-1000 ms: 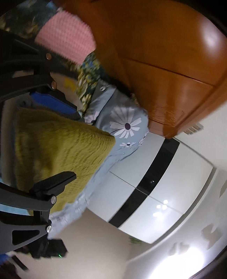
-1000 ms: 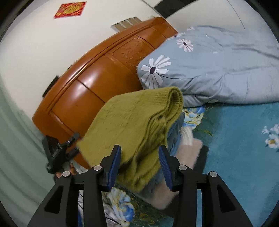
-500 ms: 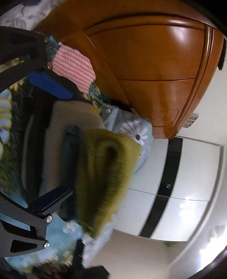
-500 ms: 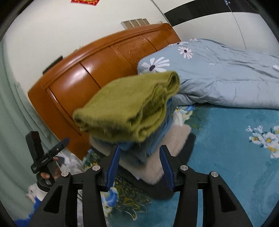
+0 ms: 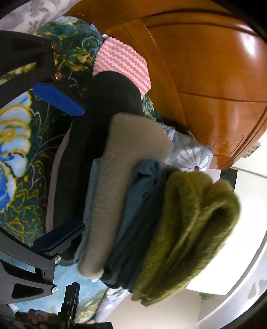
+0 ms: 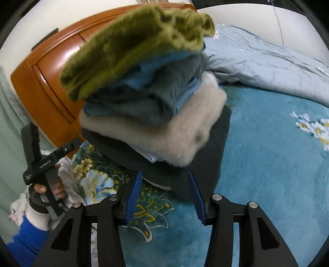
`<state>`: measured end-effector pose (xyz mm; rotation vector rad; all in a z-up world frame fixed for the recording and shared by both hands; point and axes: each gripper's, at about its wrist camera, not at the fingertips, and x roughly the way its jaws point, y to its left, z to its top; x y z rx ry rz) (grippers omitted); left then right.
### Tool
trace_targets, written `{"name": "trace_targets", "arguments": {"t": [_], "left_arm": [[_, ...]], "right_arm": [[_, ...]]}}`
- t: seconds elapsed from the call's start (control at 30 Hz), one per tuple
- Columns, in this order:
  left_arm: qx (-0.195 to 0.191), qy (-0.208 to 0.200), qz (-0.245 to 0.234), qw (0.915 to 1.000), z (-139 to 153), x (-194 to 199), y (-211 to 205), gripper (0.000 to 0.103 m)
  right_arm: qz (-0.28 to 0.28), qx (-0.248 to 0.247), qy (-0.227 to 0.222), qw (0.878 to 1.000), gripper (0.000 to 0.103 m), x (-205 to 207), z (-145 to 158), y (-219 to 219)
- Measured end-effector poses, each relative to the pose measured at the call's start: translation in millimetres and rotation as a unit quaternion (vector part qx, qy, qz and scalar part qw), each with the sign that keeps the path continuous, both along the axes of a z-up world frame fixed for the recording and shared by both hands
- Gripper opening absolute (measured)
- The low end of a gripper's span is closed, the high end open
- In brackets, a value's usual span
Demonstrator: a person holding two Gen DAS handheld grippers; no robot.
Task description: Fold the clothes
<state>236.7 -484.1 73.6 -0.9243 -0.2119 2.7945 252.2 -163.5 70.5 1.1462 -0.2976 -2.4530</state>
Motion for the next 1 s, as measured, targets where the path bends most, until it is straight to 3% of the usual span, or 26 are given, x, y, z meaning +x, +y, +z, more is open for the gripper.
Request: {"name": "trace_targets", "arguments": {"t": [0.2, 0.33, 0.53, 0.7, 0.77, 1.0], "left_arm": [[0.003, 0.026, -0.02, 0.9995, 4, 8, 5, 0.103], [-0.015, 0.045, -0.02, 0.9987, 9, 15, 14, 0.103], [-0.024, 0.059, -0.031, 0.9975, 10, 21, 28, 0.103], [-0.049, 0.054, -0.04, 0.9966, 5, 23, 45, 0.103], [-0.059, 0.056, -0.038, 0.996, 5, 25, 49, 0.103], [-0.049, 0.061, -0.018, 0.9968, 8, 38, 64, 0.103]], "right_arm": [[-0.027, 0.041, 0.037, 0.998, 0.049, 12, 6, -17], [-0.042, 0.065, 0.064, 0.995, 0.064, 24, 12, -23], [-0.074, 0.108, 0.091, 0.987, 0.065, 34, 17, -27], [-0.105, 0.108, 0.102, 0.983, 0.07, 37, 18, -21], [-0.117, 0.112, 0.114, 0.98, 0.081, 41, 21, -19], [-0.15, 0.11, 0.136, 0.973, 0.081, 50, 32, -20]]}}
